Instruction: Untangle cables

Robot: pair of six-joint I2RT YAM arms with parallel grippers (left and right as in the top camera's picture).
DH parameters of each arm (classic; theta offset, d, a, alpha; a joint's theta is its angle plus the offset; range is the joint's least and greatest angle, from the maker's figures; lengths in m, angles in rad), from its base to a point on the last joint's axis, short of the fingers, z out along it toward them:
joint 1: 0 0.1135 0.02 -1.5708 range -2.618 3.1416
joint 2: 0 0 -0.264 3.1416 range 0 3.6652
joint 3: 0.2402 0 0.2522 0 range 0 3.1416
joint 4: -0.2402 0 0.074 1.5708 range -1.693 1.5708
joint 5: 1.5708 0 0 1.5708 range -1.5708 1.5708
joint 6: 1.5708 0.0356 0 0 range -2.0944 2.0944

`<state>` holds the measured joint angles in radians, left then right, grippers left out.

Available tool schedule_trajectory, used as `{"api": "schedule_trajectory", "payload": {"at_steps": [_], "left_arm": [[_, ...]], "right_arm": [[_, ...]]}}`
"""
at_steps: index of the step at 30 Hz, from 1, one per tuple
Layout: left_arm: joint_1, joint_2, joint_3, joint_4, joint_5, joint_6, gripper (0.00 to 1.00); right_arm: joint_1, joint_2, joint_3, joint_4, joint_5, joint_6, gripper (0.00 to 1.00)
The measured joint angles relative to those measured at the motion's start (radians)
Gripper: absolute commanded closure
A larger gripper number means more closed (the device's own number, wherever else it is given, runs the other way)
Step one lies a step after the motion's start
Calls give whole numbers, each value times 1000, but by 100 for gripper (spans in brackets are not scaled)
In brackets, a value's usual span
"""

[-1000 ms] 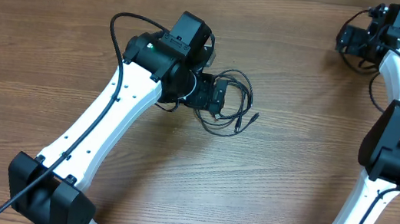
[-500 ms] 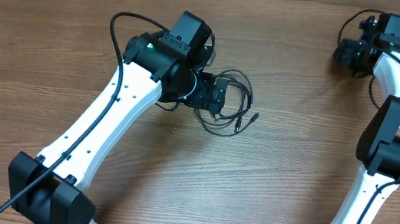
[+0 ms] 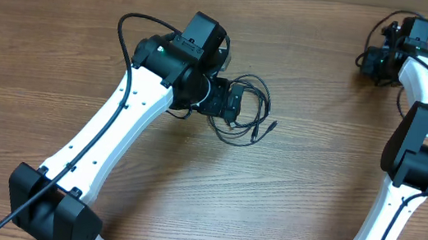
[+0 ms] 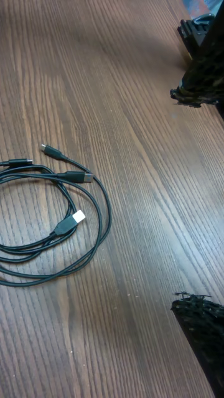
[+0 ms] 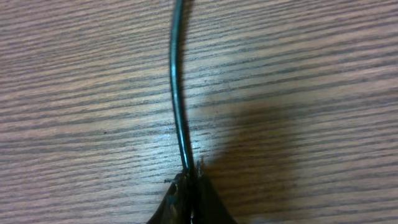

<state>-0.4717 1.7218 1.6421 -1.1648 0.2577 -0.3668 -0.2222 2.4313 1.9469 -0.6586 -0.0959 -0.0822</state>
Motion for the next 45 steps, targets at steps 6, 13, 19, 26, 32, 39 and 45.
{"api": "schedule_trajectory", "payload": {"at_steps": [6,13,19,26,32,39,45], "left_arm": [[0,0,0,0,0,0,0],[0,0,0,2,0,0,0],[0,0,0,1,0,0,0],[0,0,0,-12,0,0,0],[0,0,0,-13,0,0,0],[0,0,0,-12,0,0,0],[0,0,0,-10,0,0,0]], "right_arm": [[0,-1,32,-41,10,0,96],[0,-78,86,-86,38,2,96],[-2,-208,111,-126,144,43,89],[-59,-225,121,-253,230,134,37],[-219,-216,121,-385,272,292,32],[-448,-211,96,-440,295,398,32],[-492,-210,-30,-364,278,414,31]]}}
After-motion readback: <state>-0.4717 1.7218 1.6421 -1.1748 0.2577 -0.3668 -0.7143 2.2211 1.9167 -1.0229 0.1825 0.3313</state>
